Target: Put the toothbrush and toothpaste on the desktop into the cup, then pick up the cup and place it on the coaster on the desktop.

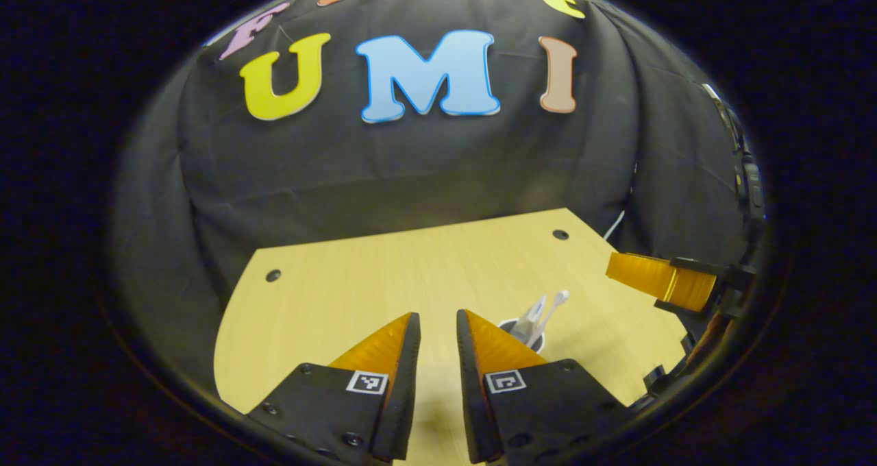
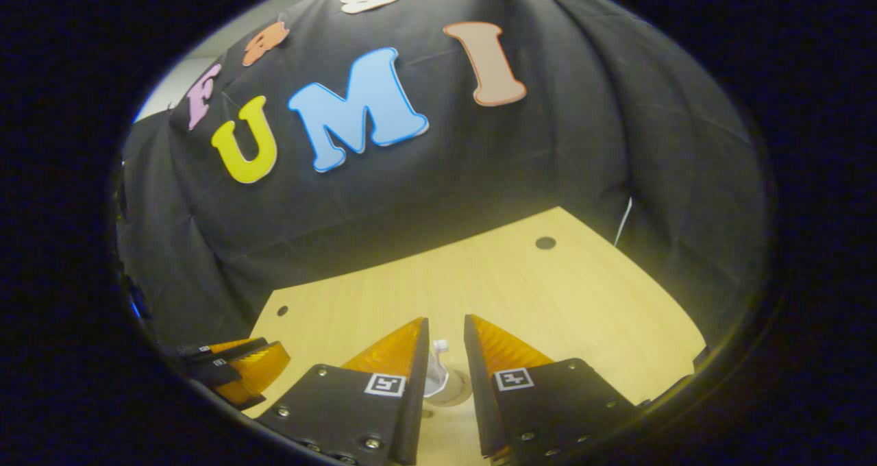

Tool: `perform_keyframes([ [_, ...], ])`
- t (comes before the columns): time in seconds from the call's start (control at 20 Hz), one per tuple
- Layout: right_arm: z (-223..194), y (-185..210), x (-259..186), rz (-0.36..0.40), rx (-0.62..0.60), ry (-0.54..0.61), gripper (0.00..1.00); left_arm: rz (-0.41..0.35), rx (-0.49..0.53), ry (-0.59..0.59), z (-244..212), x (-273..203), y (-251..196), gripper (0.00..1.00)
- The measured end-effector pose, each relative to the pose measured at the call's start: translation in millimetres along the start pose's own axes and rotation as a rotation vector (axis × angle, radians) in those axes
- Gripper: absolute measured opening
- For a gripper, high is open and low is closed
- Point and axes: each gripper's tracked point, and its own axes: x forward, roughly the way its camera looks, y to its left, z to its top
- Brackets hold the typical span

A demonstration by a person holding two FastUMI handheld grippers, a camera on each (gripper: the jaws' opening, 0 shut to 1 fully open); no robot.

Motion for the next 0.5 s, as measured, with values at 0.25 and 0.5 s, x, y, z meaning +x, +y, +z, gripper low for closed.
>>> perform_keyframes([
  [0.25, 51, 34, -24, 0.059, -0.072, -0.141, 0.33, 0.093, 0.025, -0.256, 33, -81, 43, 0.36],
  [0.5, 76, 47, -71, 0.088, -0.151, -0.254, 0.33, 0.113, -0.03, -0.471, 60, -104, 42, 0.36],
])
